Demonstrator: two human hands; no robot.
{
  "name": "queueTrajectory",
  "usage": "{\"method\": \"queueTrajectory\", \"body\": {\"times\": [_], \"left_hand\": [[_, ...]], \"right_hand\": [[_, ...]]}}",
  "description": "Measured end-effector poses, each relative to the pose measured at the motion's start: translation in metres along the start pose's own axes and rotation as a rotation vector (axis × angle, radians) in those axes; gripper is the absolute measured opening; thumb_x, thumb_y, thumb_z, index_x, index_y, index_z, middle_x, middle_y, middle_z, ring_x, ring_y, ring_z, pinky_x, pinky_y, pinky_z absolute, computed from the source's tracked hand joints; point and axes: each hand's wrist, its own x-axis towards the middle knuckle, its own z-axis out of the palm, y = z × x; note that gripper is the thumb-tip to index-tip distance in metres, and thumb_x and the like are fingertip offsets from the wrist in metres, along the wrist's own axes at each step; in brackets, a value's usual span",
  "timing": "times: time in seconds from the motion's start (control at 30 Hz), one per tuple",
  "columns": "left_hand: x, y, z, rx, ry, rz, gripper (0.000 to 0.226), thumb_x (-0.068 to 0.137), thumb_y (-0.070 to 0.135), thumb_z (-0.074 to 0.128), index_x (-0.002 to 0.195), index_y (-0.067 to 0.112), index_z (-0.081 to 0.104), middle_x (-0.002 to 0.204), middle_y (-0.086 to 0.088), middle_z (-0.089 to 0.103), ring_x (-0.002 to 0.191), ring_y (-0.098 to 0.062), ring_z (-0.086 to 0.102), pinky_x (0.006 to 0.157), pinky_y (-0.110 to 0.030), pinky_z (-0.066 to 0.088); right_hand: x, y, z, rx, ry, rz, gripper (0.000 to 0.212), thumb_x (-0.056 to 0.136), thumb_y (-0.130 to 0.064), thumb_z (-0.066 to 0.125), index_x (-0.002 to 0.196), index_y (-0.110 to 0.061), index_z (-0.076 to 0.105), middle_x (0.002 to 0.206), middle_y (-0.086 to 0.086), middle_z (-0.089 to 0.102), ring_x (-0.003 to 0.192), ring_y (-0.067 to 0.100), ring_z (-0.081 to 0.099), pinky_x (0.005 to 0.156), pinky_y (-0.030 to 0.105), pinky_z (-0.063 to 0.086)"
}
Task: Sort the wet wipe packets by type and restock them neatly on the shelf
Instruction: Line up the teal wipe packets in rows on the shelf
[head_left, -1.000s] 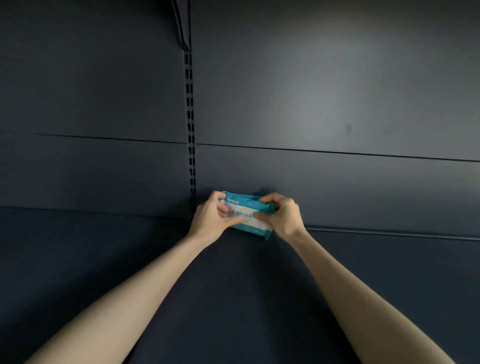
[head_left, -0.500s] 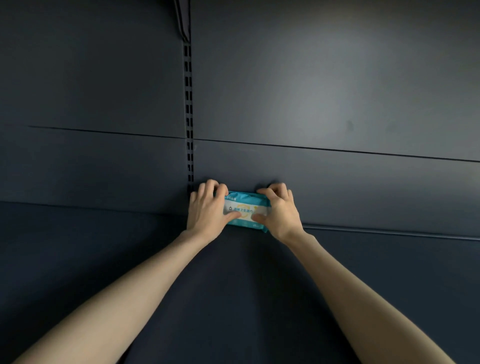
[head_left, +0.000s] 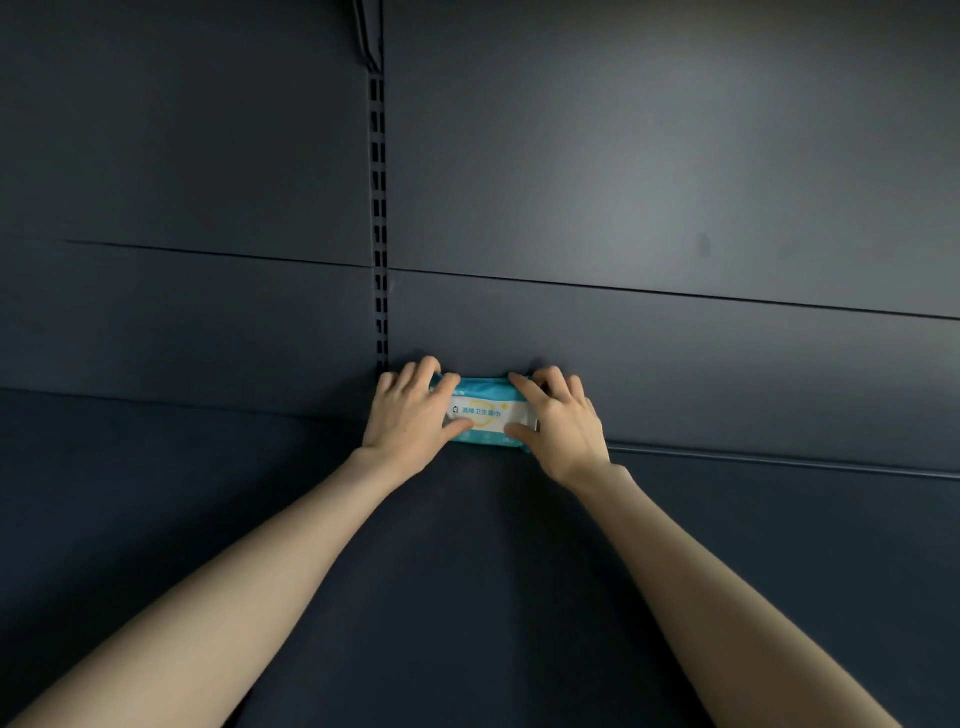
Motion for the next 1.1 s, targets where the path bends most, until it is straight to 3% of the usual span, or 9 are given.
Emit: {"method": "queueTrajectory", "body": {"times": [0.1, 0.23, 0.3, 0.4, 0.53, 0.67, 0.8, 0.93, 1.1], "left_hand": [[0.0, 0.004, -0.003, -0.009, -0.08, -0.031, 0.059, 0.088, 0.05, 0.056, 0.135, 0.016, 0.044, 0.131, -0.006, 0.039, 0.118, -0.025, 0.041, 0.093, -0.039, 0.034], [-0.001, 0.01, -0.016, -0.042, -0.168, -0.071, 0.062, 0.09, 0.042, 0.057, 0.143, 0.019, 0.033, 0.149, -0.009, 0.018, 0.135, -0.027, 0.024, 0.105, -0.042, 0.027], [-0.001, 0.011, -0.03, -0.097, -0.169, -0.097, 0.061, 0.091, 0.037, 0.056, 0.145, 0.021, 0.033, 0.151, -0.008, 0.018, 0.137, -0.026, 0.02, 0.107, -0.043, 0.025], [-0.007, 0.016, -0.06, -0.207, -0.068, -0.108, 0.048, 0.092, 0.03, 0.056, 0.136, 0.017, 0.045, 0.139, -0.005, 0.038, 0.128, -0.024, 0.034, 0.101, -0.04, 0.033], [-0.036, 0.034, -0.109, -0.401, -0.047, -0.159, 0.024, 0.091, 0.03, 0.058, 0.111, 0.018, 0.06, 0.106, 0.001, 0.064, 0.096, -0.023, 0.061, 0.08, -0.04, 0.052], [-0.1, 0.071, -0.154, -0.486, 0.029, -0.105, 0.015, 0.089, 0.03, 0.061, 0.095, 0.017, 0.065, 0.08, 0.01, 0.065, 0.077, -0.019, 0.063, 0.072, -0.037, 0.052], [-0.185, 0.116, -0.178, -0.615, 0.1, -0.029, 0.012, 0.087, 0.028, 0.066, 0.082, 0.016, 0.065, 0.068, 0.011, 0.062, 0.06, -0.014, 0.058, 0.062, -0.036, 0.052], [-0.268, 0.164, -0.182, -0.728, 0.009, -0.051, 0.019, 0.084, 0.034, 0.058, 0.08, 0.018, 0.065, 0.069, 0.01, 0.064, 0.061, -0.011, 0.061, 0.059, -0.035, 0.054], [-0.356, 0.235, -0.154, -0.782, -0.237, -0.119, 0.015, 0.088, 0.029, 0.062, 0.085, 0.015, 0.067, 0.074, 0.006, 0.069, 0.064, -0.013, 0.063, 0.062, -0.037, 0.054]], "right_hand": [[0.0, -0.004, -0.001, 0.014, -0.006, 0.053, 0.063, 0.09, -0.035, 0.061, 0.145, -0.027, 0.031, 0.134, 0.003, 0.035, 0.123, 0.023, 0.032, 0.099, 0.037, 0.038], [-0.001, -0.009, -0.008, 0.022, -0.02, 0.089, 0.063, 0.088, -0.033, 0.063, 0.143, -0.026, 0.034, 0.134, 0.006, 0.031, 0.124, 0.026, 0.031, 0.099, 0.04, 0.039], [-0.004, -0.011, -0.016, 0.062, -0.025, 0.106, 0.061, 0.088, -0.03, 0.063, 0.143, -0.023, 0.036, 0.137, 0.007, 0.029, 0.126, 0.028, 0.029, 0.098, 0.04, 0.04], [-0.016, -0.017, -0.039, 0.159, -0.005, 0.12, 0.047, 0.091, -0.027, 0.06, 0.135, -0.018, 0.048, 0.138, 0.008, 0.034, 0.126, 0.03, 0.036, 0.098, 0.04, 0.041], [-0.059, -0.027, -0.079, 0.309, 0.099, 0.153, 0.024, 0.091, -0.025, 0.056, 0.111, -0.014, 0.064, 0.116, 0.011, 0.06, 0.103, 0.035, 0.058, 0.087, 0.039, 0.048], [-0.14, -0.037, -0.113, 0.332, 0.198, 0.161, 0.017, 0.091, -0.027, 0.056, 0.094, -0.014, 0.066, 0.096, 0.008, 0.07, 0.088, 0.032, 0.063, 0.081, 0.042, 0.051], [-0.249, -0.045, -0.131, 0.365, 0.279, 0.184, 0.017, 0.091, -0.028, 0.056, 0.088, -0.015, 0.067, 0.085, 0.002, 0.069, 0.077, 0.025, 0.064, 0.073, 0.041, 0.053], [-0.361, -0.04, -0.135, 0.396, 0.251, 0.251, 0.024, 0.088, -0.027, 0.052, 0.085, -0.01, 0.069, 0.084, 0.002, 0.07, 0.071, 0.02, 0.064, 0.066, 0.037, 0.053], [-0.479, -0.007, -0.095, 0.411, 0.06, 0.377, 0.011, 0.085, -0.005, 0.06, 0.087, -0.007, 0.07, 0.086, 0.007, 0.07, 0.07, 0.022, 0.066, 0.067, 0.037, 0.055]]}}
